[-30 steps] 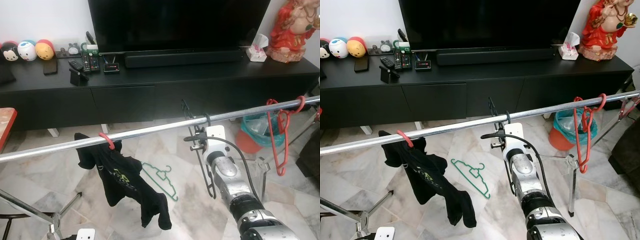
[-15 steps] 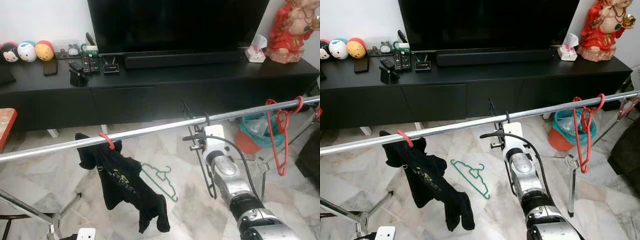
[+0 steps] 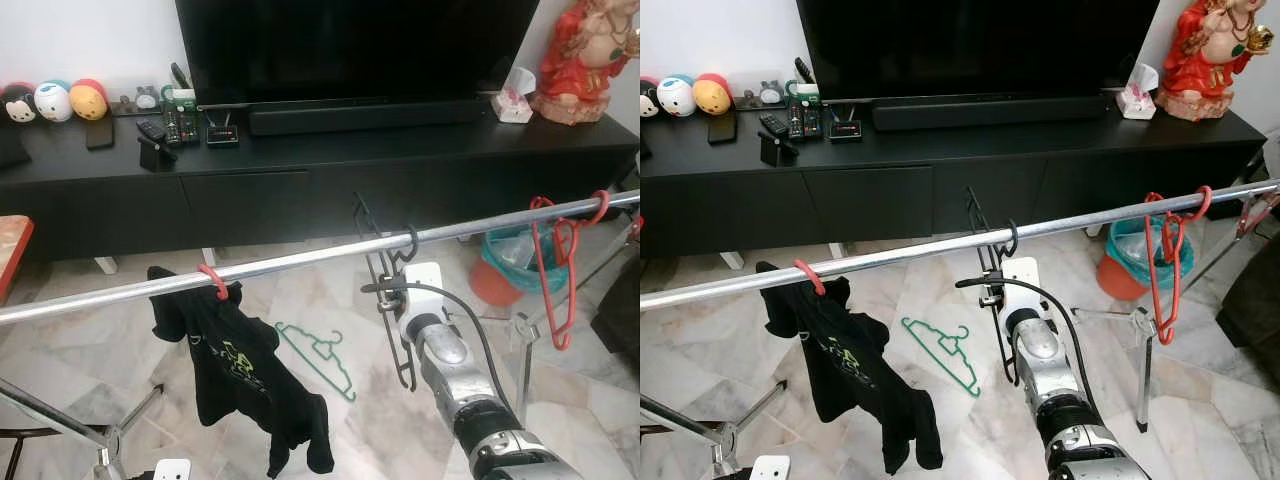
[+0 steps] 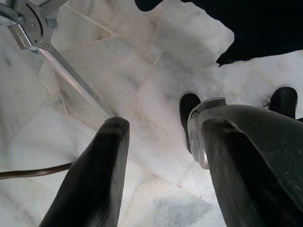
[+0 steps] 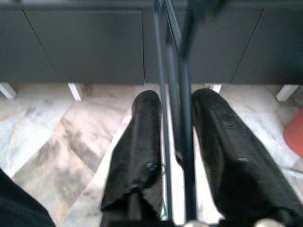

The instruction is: Hang hanger

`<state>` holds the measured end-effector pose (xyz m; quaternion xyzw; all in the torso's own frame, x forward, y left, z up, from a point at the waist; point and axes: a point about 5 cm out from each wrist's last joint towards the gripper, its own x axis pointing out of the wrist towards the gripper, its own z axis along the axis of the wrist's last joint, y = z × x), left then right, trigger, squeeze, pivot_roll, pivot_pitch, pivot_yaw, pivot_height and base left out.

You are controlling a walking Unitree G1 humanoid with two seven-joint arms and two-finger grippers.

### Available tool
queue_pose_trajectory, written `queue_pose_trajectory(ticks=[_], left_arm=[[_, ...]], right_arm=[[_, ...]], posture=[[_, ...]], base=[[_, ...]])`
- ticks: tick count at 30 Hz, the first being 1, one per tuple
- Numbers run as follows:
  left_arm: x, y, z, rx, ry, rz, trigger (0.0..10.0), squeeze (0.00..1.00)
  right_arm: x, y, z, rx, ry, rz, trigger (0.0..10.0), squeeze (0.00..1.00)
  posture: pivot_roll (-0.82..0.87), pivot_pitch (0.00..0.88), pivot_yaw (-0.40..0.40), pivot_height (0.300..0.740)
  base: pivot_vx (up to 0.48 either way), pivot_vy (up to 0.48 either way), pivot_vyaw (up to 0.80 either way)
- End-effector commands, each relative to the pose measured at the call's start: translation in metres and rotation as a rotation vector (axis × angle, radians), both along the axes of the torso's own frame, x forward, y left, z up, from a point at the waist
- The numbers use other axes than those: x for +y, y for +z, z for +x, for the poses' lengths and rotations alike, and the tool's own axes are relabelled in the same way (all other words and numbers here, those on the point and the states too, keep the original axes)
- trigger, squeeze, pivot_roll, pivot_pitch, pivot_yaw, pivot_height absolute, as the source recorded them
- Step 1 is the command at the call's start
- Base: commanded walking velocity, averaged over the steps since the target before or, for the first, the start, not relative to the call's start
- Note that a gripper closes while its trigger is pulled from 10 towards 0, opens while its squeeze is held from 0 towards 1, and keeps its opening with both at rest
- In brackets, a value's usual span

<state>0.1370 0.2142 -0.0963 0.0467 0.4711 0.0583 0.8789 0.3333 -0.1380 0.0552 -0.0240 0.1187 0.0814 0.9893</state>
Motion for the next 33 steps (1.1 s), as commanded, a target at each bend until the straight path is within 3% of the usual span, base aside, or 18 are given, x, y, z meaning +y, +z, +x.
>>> queue_pose_trajectory(ticks=[1, 12, 17, 23, 33], left_arm=[[-0.001, -0.003, -0.007, 0.024, -0.014, 0.005, 10.0, 0.0], [-0.004, -0.002, -0.003, 0.018, -0.021, 0.003, 10.0, 0.0], [-0.007, -0.002, -0.002, 0.015, -0.024, -0.002, 10.0, 0.0], [-0.005, -0.003, -0.008, 0.017, -0.024, -0.002, 10.0, 0.0], [-0.006, -0.005, -0.012, 0.023, -0.027, -0.004, 10.0, 0.0]], right_arm=[[-0.002, 0.001, -0.001, -0.016, -0.009, 0.014, 10.0, 0.93], [-0.006, 0.007, -0.005, -0.1, -0.033, 0.044, 10.0, 0.93], [-0.005, 0.007, -0.007, -0.106, -0.025, 0.049, 10.0, 1.0], [-0.006, 0.008, -0.009, -0.134, -0.031, 0.053, 10.0, 1.0], [-0.01, 0.022, -0.025, -0.281, -0.028, 0.094, 10.0, 1.0]], posture=[[0.01, 0.057, -0.028, 0.74], [0.01, 0.057, -0.027, 0.74], [0.01, 0.057, -0.029, 0.74], [0.01, 0.058, -0.029, 0.74], [0.01, 0.059, -0.031, 0.74]], base=[[0.0, 0.0, 0.0], [0.0, 0.0, 0.0], [0.0, 0.0, 0.0], [0.0, 0.0, 0.0], [0.0, 0.0, 0.0]])
